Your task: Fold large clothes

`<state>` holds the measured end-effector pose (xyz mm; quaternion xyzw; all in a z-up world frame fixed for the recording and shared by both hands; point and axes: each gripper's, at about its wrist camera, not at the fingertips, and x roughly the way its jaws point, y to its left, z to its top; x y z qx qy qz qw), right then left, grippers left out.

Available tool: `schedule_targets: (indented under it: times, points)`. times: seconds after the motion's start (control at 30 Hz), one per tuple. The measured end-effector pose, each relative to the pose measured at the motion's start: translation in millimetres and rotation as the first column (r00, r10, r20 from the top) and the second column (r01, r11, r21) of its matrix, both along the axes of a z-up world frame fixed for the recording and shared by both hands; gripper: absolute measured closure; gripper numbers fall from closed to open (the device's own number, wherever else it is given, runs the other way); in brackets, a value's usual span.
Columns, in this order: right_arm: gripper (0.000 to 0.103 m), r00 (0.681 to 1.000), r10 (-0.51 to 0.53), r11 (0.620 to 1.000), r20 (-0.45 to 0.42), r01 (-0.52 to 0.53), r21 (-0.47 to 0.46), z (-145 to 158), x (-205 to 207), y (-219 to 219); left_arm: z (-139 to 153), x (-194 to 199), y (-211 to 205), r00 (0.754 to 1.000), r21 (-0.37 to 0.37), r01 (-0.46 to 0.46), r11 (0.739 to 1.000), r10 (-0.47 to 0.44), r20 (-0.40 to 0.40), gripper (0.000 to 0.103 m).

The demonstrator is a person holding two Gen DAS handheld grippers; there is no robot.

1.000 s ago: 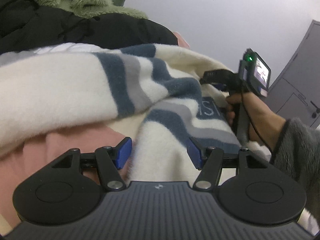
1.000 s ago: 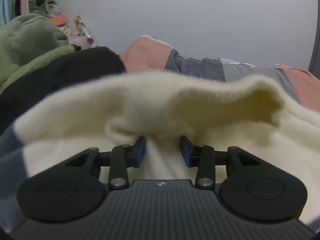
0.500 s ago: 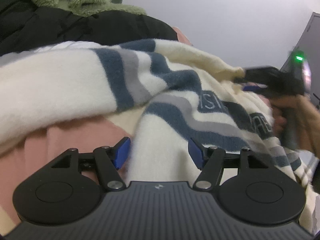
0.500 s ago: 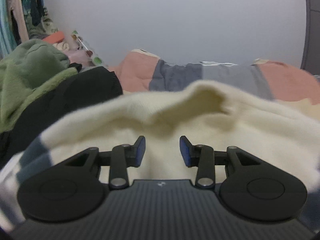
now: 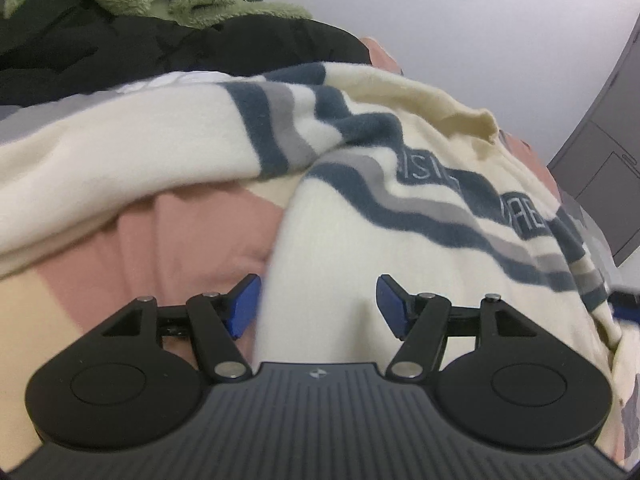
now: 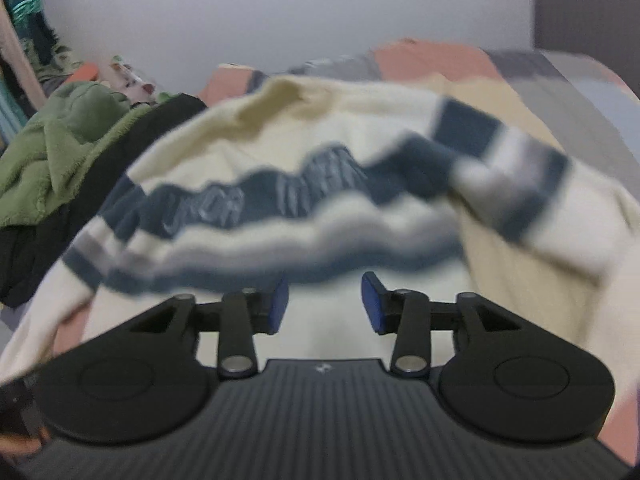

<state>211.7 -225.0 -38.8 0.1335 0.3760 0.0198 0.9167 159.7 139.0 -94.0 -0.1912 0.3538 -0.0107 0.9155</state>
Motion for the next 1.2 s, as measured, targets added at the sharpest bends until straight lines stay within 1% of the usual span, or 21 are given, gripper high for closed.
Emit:
schedule_targets:
  times: [0.03,0.1,0.17,0.23,0.37,0.4,0.5,0.57,0.6,0.67,0.7,0.73,0.77,0.8,0.83,0.87,0.93,1.0,1.07,1.13,1.2]
  points:
    - [0.04,1.0,-0.017,1.0,-0.003,0.017,0.011,-5,-16,-6,1,-6,1,1.0,-0.004,-0.007,1.0,0.007,-0.006,0.034]
    - [0.032,0.999,-0.043,0.998,0.0,0.043,0.039,-14,-41,-16,3,-17,4,1.0,-0.012,-0.027,1.0,0.027,-0.008,0.034]
    - [0.031,0.998,-0.067,0.995,0.001,0.066,0.08,-27,-64,-25,5,-28,6,0.999,-0.014,-0.051,0.999,0.051,-0.008,0.034]
    - [0.031,0.994,-0.104,0.988,-0.022,0.106,0.112,-38,-80,-31,5,-39,7,0.998,-0.017,-0.069,0.997,0.069,-0.012,0.034]
    - [0.029,0.982,-0.18,0.957,-0.061,0.189,0.22,-60,-106,-48,1,-53,6,0.995,-0.051,-0.092,0.994,0.09,-0.039,0.034]
    - [0.029,0.98,-0.18,0.948,-0.083,0.195,0.25,-65,-109,-49,-1,-56,6,0.994,-0.056,-0.1,0.993,0.098,-0.045,0.034]
    - [0.031,0.987,-0.107,0.923,-0.117,0.143,0.358,-76,-104,-47,-7,-63,2,0.993,-0.104,-0.091,0.99,0.082,-0.087,0.034]
    - [0.031,0.987,-0.097,0.912,-0.124,0.138,0.385,-82,-101,-43,-16,-66,-2,0.991,-0.162,-0.033,0.986,0.011,-0.133,0.034]
    - [0.032,0.988,-0.097,0.914,-0.123,0.138,0.383,-84,-101,-41,-17,-71,-5,0.991,-0.164,-0.025,0.986,0.003,-0.132,0.034]
    - [0.036,0.989,-0.094,0.913,-0.117,0.133,0.385,-85,-101,-39,-15,-76,-10,0.992,-0.158,-0.016,0.987,-0.004,-0.125,0.035]
    - [0.043,0.988,-0.097,0.911,-0.117,0.136,0.389,-85,-101,-40,-15,-79,-11,0.992,-0.165,-0.028,0.986,0.007,-0.129,0.036]
    - [0.052,0.988,-0.102,0.908,-0.119,0.141,0.395,-86,-102,-42,-14,-82,-11,0.99,-0.17,-0.045,0.984,0.022,-0.138,0.043]
    - [0.055,0.987,-0.105,0.904,-0.12,0.146,0.403,-86,-103,-44,-13,-84,-12,0.989,-0.169,-0.048,0.984,0.024,-0.143,0.051]
    - [0.063,0.988,-0.104,0.901,-0.117,0.144,0.41,-86,-106,-47,-12,-85,-13,0.989,-0.167,-0.047,0.985,0.022,-0.146,0.055]
    - [0.071,0.99,-0.097,0.905,-0.106,0.132,0.405,-85,-107,-47,-11,-87,-14,0.989,-0.166,-0.047,0.985,0.022,-0.15,0.069]
    - [0.074,0.991,-0.09,0.91,-0.098,0.121,0.395,-84,-109,-48,-11,-88,-15,0.988,-0.168,-0.049,0.984,0.023,-0.154,0.083]
    - [0.086,0.994,-0.073,0.918,-0.087,0.101,0.384,-82,-113,-48,-6,-92,-17,0.988,-0.159,-0.057,0.986,0.032,-0.154,0.092]
    - [0.091,0.995,-0.074,0.917,-0.066,0.094,0.388,-76,-118,-49,3,-100,-16,0.991,-0.157,-0.069,0.985,0.05,-0.123,0.093]
    - [0.092,0.997,-0.065,0.923,-0.04,0.075,0.377,-67,-124,-48,13,-113,-13,0.994,-0.163,-0.087,0.983,0.074,-0.084,0.094]
    - [0.093,0.999,-0.031,0.944,-0.013,0.033,0.328,-56,-131,-42,20,-122,-12,0.993,-0.155,-0.103,0.983,0.092,-0.076,0.095]
    - [0.094,1.0,-0.007,0.96,-0.001,0.007,0.279,-47,-137,-38,28,-131,-10,0.991,-0.17,-0.123,0.978,0.113,-0.066,0.096]
